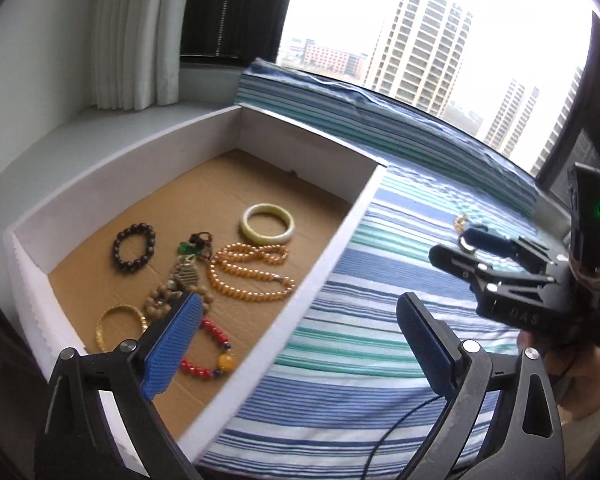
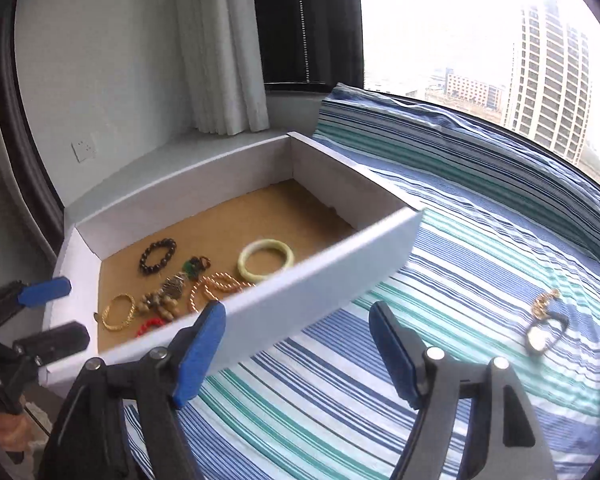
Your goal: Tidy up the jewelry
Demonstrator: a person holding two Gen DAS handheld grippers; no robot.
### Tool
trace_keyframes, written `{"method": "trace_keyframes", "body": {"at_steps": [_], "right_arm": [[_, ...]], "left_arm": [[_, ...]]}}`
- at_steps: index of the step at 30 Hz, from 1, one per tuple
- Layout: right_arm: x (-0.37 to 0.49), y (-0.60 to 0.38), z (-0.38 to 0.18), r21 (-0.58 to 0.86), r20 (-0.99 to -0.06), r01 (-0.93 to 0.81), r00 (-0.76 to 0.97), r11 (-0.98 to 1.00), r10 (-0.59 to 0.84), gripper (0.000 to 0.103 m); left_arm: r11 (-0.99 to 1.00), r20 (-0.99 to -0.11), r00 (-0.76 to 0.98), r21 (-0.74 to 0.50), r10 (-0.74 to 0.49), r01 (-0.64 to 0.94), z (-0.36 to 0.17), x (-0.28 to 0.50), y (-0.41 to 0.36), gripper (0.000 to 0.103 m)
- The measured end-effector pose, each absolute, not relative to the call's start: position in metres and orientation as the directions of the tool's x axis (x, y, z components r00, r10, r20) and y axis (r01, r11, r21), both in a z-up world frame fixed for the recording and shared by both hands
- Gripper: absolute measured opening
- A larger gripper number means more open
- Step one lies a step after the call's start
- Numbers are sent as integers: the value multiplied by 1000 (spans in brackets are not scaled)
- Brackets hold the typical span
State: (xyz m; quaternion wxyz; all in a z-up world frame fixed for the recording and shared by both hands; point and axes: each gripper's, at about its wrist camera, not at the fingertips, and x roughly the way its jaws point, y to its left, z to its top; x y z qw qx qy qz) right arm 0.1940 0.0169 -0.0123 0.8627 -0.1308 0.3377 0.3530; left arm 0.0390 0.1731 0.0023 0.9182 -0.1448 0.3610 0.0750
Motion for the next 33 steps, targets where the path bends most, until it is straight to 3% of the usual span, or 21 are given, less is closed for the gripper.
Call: {"method": "trace_keyframes", "body": {"at_steps": [6,14,33], "right_arm": [[150,-95,-46,-21,-706,-532,607,847,364,76],[113,-181,-81,-34,-761,-392,606,919,230,76],[122,-207,-101,1,-781,-335,588,942,210,76]], "left_arm": [[967,-739,668,-224,-88,-121,-23,57,104,98],[982,-792,595,-187,-138,-22,-45,64,37,98],[991,-830,548,-133,-108,-7,-64,76,16,98]]}}
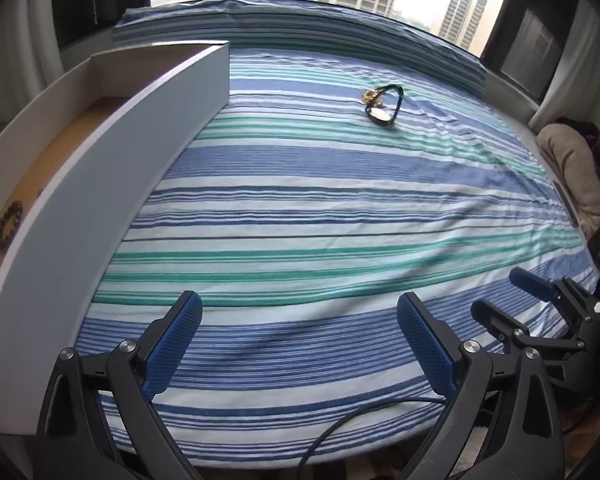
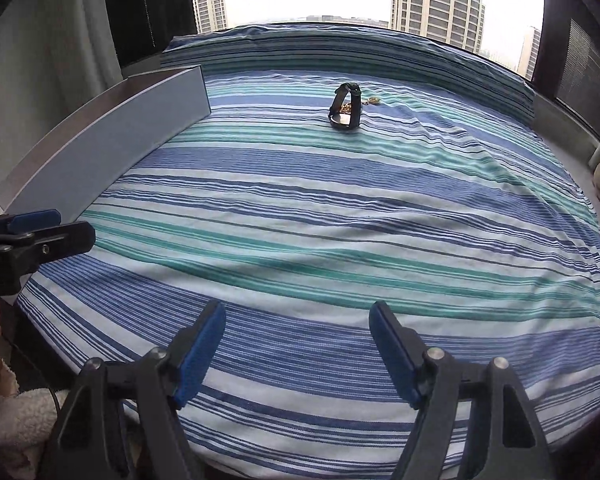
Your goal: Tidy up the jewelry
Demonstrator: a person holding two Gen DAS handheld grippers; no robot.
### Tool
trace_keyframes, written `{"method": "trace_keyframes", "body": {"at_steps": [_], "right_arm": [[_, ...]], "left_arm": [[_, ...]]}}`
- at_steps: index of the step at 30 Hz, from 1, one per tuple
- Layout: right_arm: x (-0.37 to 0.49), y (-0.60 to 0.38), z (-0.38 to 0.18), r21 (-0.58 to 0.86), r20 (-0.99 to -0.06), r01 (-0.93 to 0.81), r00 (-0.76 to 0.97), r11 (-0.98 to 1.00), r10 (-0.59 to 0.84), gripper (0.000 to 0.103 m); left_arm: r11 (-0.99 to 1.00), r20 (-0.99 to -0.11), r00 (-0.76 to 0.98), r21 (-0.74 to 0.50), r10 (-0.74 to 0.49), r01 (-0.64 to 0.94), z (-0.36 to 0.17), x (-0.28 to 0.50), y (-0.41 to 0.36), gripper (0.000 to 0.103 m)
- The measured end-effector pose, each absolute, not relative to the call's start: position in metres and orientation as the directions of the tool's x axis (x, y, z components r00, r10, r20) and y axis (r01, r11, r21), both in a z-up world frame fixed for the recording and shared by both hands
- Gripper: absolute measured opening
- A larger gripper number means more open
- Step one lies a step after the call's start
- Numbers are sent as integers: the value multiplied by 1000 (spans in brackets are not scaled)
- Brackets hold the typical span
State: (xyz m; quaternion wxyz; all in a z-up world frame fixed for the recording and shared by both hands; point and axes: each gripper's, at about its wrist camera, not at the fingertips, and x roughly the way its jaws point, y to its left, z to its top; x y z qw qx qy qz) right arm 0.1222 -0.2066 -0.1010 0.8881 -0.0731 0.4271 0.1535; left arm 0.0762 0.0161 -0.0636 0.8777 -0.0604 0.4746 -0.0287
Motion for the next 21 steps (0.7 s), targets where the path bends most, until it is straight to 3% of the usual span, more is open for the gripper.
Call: {"method": "trace_keyframes", "body": {"at_steps": [13,21], "right_arm": [[128,-206,-108,22,-790,-344,569,939,227,76],[133,-219,-106,54,-780,-323,577,945,241,76]], "left_arm": [[994,-853,514,-112,-90,-11,-77,92,8,98],[985,-827,540,-170,-157,26,-58,137,-7,98]]}}
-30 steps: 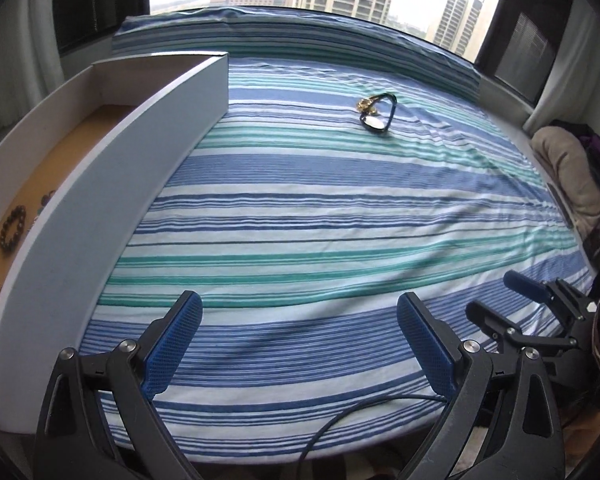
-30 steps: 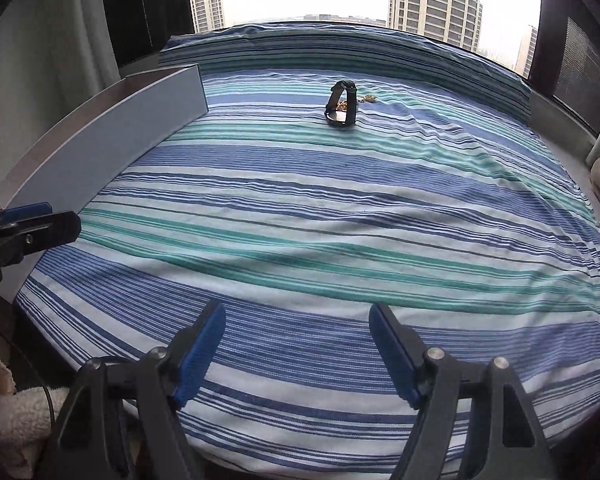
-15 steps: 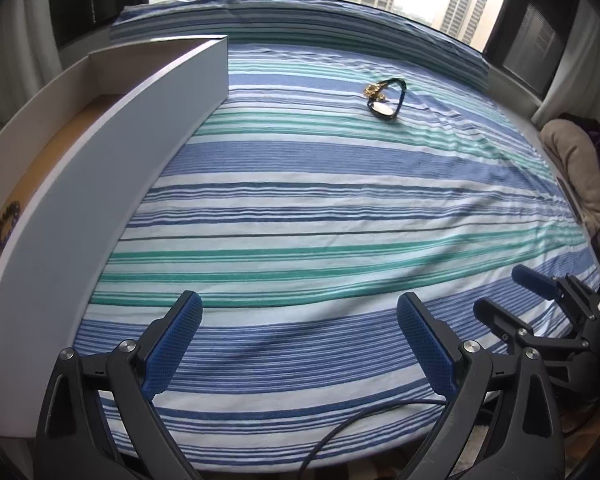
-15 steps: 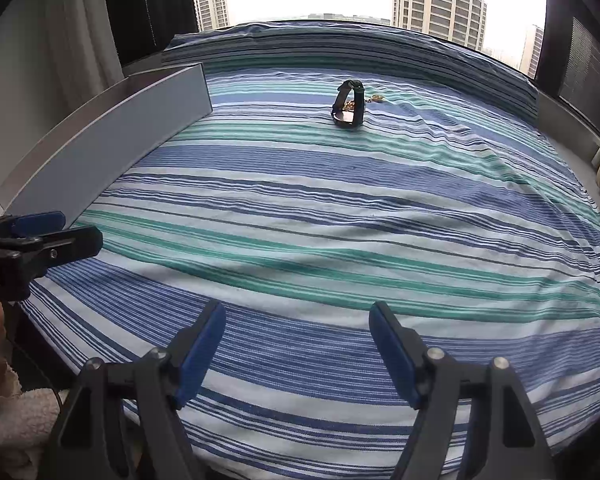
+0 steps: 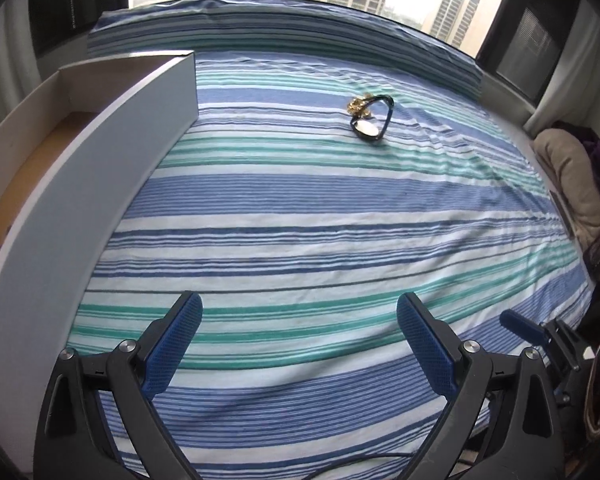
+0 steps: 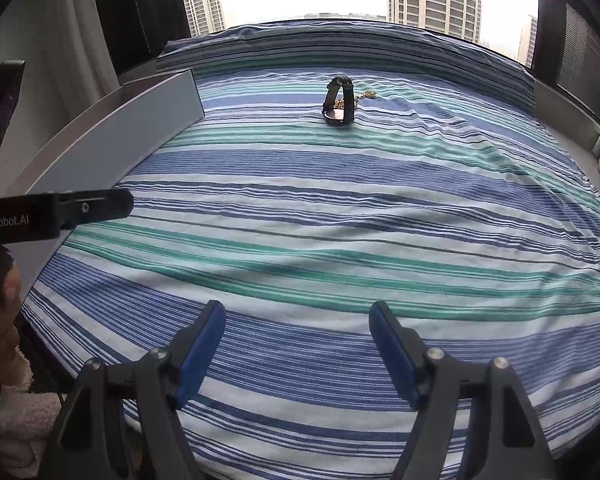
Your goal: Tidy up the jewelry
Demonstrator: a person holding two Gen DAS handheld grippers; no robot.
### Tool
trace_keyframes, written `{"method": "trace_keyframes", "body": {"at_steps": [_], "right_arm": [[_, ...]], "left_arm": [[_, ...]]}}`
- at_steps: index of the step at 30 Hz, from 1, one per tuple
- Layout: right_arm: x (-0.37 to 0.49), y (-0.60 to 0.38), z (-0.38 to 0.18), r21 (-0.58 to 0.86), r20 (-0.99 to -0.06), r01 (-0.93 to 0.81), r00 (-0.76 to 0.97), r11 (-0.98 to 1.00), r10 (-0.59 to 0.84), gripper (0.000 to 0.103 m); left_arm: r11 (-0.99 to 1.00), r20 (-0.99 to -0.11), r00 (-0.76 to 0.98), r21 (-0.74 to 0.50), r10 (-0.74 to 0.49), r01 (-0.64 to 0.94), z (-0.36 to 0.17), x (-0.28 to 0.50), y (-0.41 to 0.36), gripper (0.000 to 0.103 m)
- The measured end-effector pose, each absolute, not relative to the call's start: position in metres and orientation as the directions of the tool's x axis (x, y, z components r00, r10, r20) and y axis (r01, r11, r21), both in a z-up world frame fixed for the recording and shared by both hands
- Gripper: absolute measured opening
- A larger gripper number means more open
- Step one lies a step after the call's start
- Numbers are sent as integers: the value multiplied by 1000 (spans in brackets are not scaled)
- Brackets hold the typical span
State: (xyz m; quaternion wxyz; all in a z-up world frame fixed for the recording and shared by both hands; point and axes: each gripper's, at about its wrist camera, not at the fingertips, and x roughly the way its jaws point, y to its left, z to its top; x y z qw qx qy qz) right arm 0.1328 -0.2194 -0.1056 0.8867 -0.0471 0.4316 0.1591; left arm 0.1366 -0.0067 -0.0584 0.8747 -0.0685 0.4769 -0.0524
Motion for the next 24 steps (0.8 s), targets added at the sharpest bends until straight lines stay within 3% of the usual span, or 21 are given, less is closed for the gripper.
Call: {"method": "trace_keyframes", "body": {"at_steps": [12,19,22,24], "right_arm": [[145,-250,-102,101,-767,-270,592,957,248,76],[147,-258,-95,116,-744,-270,614,956,264,76],[148,-261,-93,115,-740,-277,617,954,268,76],[146,-264,-92,110,-738,-278,620,954,266,76]], "left_arm": [[942,-737,590,-296,-329,156,-17,279,-77,98],[972,-767,605,-230,-213,50,-45,376,-113,98],[984,-843,517,-179,-148,-10,-86,388,-106,92],[978,-857,487,-207,-170,-22,-98,374,-85,92]]}}
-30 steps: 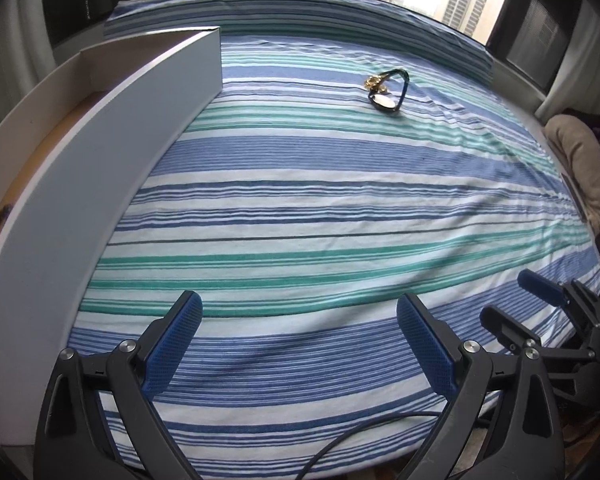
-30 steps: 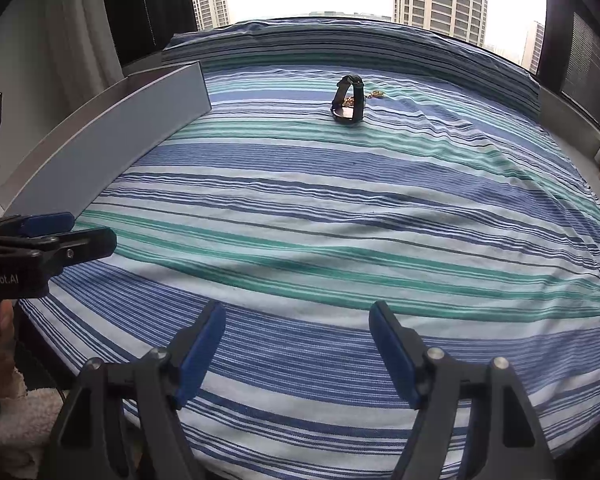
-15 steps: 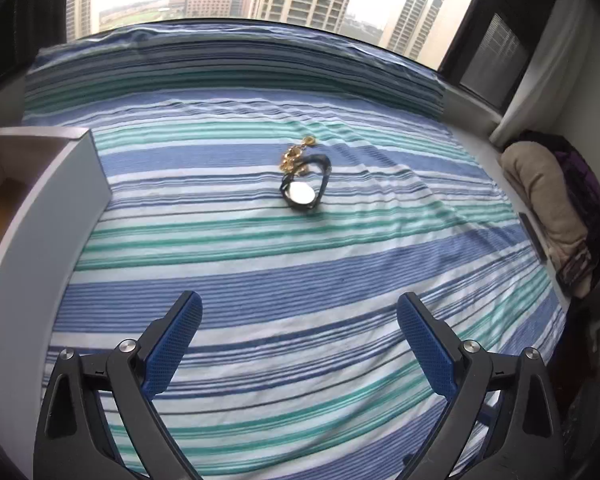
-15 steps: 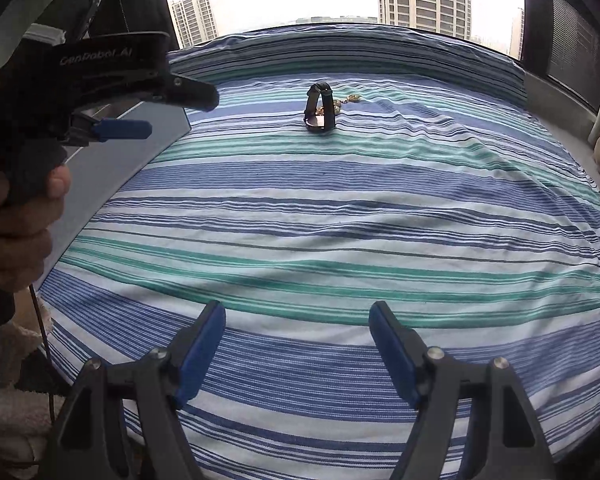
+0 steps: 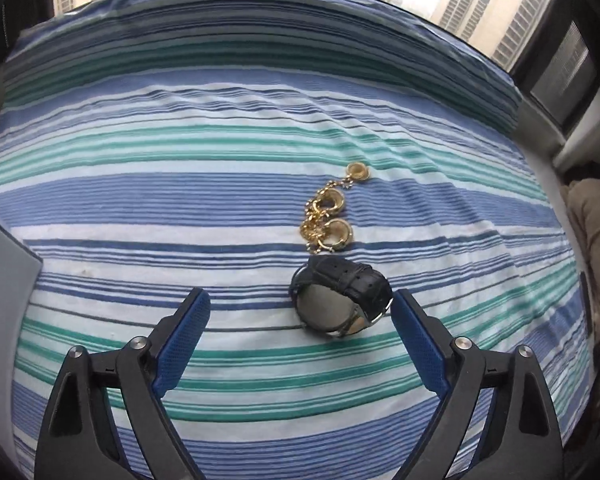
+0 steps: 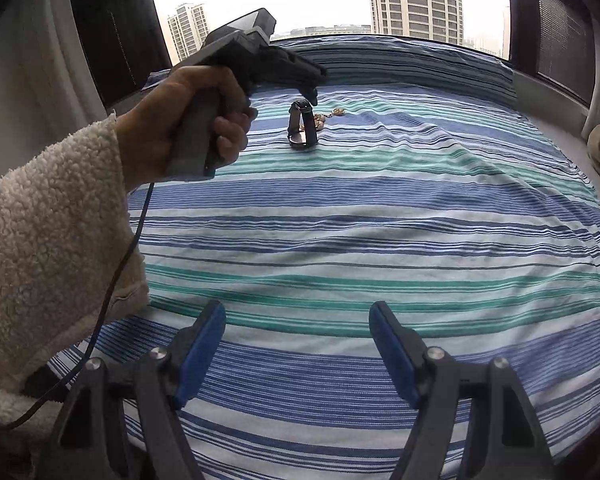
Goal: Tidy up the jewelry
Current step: 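Lower the left gripper onto the black-strap watch and grasp it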
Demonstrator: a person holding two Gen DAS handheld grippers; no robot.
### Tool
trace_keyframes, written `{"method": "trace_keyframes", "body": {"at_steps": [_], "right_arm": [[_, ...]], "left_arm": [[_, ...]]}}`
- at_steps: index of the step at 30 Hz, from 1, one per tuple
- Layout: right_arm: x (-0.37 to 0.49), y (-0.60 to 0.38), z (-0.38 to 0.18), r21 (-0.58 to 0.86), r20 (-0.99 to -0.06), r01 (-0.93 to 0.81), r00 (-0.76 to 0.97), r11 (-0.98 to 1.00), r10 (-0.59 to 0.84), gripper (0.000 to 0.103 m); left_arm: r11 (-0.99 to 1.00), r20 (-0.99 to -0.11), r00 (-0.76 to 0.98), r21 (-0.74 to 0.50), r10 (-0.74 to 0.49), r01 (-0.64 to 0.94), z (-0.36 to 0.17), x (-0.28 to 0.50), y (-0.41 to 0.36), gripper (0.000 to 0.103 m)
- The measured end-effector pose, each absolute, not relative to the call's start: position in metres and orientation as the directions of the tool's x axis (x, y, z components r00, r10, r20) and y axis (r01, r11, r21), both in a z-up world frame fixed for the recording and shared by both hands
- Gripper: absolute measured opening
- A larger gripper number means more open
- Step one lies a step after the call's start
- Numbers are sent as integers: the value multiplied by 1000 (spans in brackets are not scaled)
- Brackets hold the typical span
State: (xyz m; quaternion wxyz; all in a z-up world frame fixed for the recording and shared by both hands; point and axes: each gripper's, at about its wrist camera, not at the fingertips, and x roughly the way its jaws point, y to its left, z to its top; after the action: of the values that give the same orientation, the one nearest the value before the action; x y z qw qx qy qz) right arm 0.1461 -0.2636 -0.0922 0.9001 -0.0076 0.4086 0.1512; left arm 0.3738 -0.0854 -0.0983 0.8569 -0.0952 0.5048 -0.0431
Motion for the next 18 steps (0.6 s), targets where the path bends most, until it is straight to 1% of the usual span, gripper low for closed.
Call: {"method": "trace_keyframes", "body": {"at_steps": [2,5,10,12,15,17,18], "right_arm": [[147,-268,-92,110,-734,-275,625,955,265,76],[151,-272,-94,129,-736,-270,618,954,275,76],[158,-268,-91,134,-728,-276,624,952,284,76],[156,-265,-87,134,-723,-281,628,950,287,76],[153,-265,-88,131,-727,-279,625,951,283,76],[152,-265,-91,131,-738,-273,615,953,278,76],[151,-266,-92,131,-744,-270,609,954,275,76]], "left_arm": [[976,-857,490,-210,-158,-53,-98,348,-61,92],[969,-848,501,-239,-173,-70,-92,320,-28,94],[980,-850,511,-188,-132,-59,-86,309,-11,94],[982,-836,527,-188,-154,-11,-83,310,-21,94],[972,-821,522,-197,-233,125,-79,322,-55,94],[961,-810,527,-162,-259,223,-78,333,-81,95],[959,-806,537,-129,-249,251,-79,339,-91,95]]}}
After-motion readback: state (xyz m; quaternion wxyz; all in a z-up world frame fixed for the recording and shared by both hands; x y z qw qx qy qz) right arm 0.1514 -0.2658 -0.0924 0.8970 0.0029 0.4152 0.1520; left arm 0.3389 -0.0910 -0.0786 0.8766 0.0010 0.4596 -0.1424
